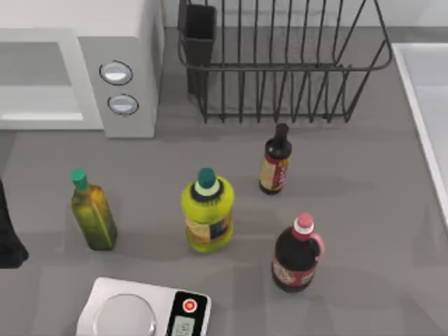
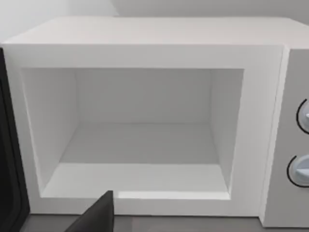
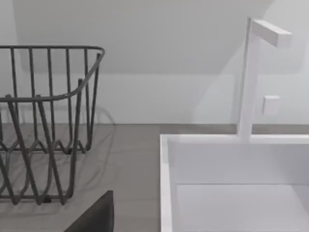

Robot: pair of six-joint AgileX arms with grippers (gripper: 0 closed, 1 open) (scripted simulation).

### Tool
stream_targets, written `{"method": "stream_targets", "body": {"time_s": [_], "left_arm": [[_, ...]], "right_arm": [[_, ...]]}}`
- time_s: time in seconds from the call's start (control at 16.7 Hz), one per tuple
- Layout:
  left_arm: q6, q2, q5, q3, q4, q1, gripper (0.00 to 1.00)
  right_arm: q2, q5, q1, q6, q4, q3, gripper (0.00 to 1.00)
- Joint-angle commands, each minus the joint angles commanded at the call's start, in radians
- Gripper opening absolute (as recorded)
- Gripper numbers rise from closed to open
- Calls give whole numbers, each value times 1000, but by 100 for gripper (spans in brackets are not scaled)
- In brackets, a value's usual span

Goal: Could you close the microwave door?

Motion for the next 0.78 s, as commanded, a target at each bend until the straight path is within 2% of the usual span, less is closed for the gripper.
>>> {"method": "stream_targets", "body": {"time_s": [0.06,0.78], "left_arm": [[0,0,0,0,0,0,100],[0,0,0,0,0,0,10]], "right_arm": [[0,0,0,0,0,0,100],[0,0,0,0,0,0,100]]}}
